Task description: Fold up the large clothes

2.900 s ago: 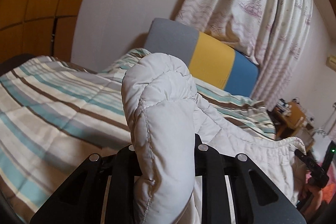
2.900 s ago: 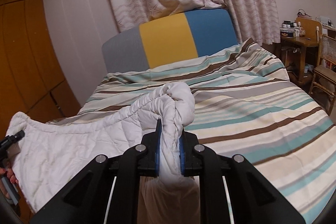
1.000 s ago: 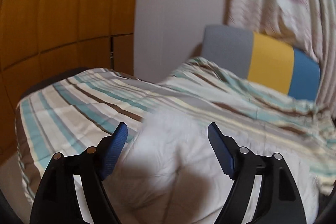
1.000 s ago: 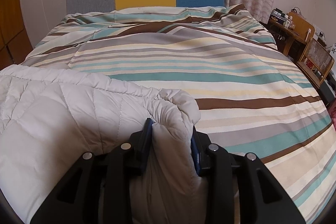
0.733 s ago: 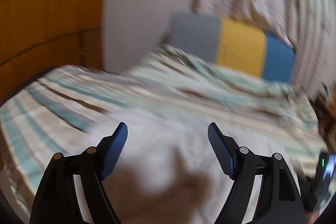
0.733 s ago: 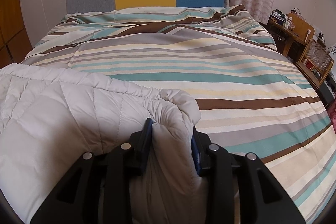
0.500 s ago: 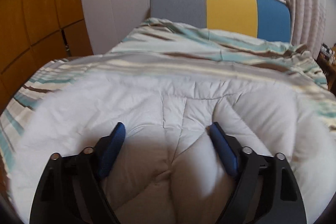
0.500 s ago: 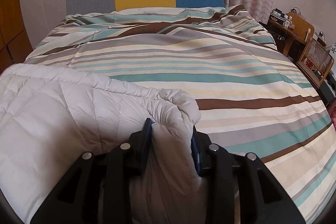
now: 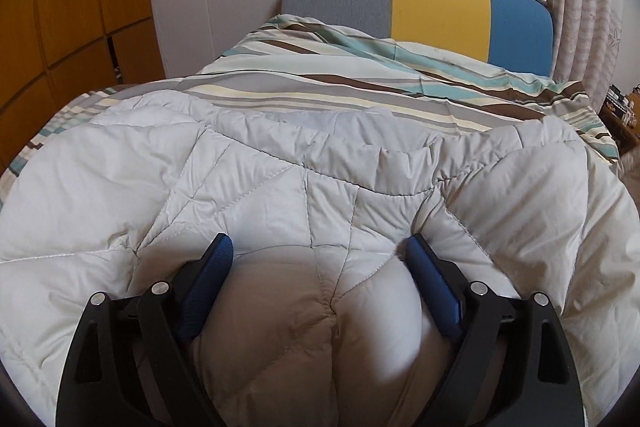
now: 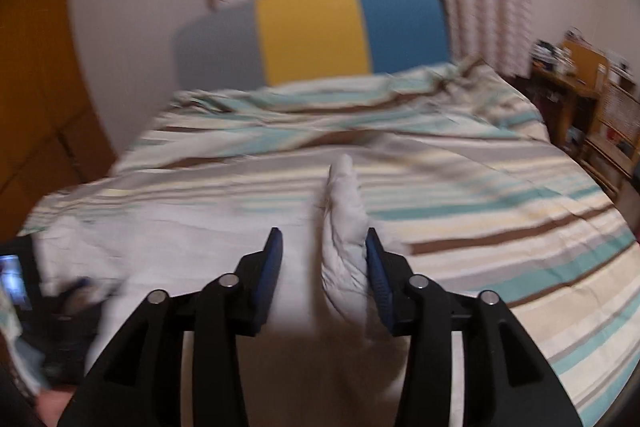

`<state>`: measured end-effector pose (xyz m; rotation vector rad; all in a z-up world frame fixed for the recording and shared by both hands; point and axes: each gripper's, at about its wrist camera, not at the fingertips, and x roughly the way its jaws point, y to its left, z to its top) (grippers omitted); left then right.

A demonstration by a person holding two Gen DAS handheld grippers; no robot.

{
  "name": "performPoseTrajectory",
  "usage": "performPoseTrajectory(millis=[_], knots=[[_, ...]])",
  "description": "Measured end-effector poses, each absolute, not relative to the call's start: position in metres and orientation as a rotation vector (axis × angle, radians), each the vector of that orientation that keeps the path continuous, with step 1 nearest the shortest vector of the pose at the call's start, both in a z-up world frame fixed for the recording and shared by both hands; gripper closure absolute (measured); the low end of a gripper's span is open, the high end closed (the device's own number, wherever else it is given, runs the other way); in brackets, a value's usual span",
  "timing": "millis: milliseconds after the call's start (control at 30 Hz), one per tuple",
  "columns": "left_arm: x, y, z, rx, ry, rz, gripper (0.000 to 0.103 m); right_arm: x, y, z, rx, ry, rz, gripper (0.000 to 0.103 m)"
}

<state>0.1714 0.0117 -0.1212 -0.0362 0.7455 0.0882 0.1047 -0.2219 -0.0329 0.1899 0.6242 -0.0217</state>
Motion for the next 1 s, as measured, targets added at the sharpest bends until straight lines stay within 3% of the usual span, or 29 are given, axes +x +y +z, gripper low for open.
performPoseTrajectory(millis=[33,100,233,367,467,667,1000], knots=[[0.171,0.012,-0.121,-0.038,0.745,0.087,0.015,0.106,-0.211,-0.031,0.182,0.623,0.004,0.051],[0.170,0.013,-0.121,-0.041,0.744,0.086,0.015,0.113,-0.191,-0.035,0.163,0.640,0.042,0.051],[0.170,0.014,-0.121,-0.045,0.744,0.082,0.015,0.117,-0.175,-0.036,0.156,0.621,0.006,0.063],[0.170,0.014,-0.122,-0.042,0.744,0.084,0.015,0.098,-0.185,-0.004,0.173,0.465,-0.072,0.063],[0.170,0.013,-0.122,-0.039,0.744,0.085,0.015,0.102,-0.167,0.001,0.141,0.495,0.043,0.065],[0.170,0.013,-0.122,-0.044,0.743,0.081,0.015,0.137,-0.119,-0.050,0.050,0.653,0.165,0.070],[0.172,0.010,-0.123,-0.031,0.755,0.099,0.015,0.163,-0.126,-0.115,0.115,0.739,0.135,0.069]])
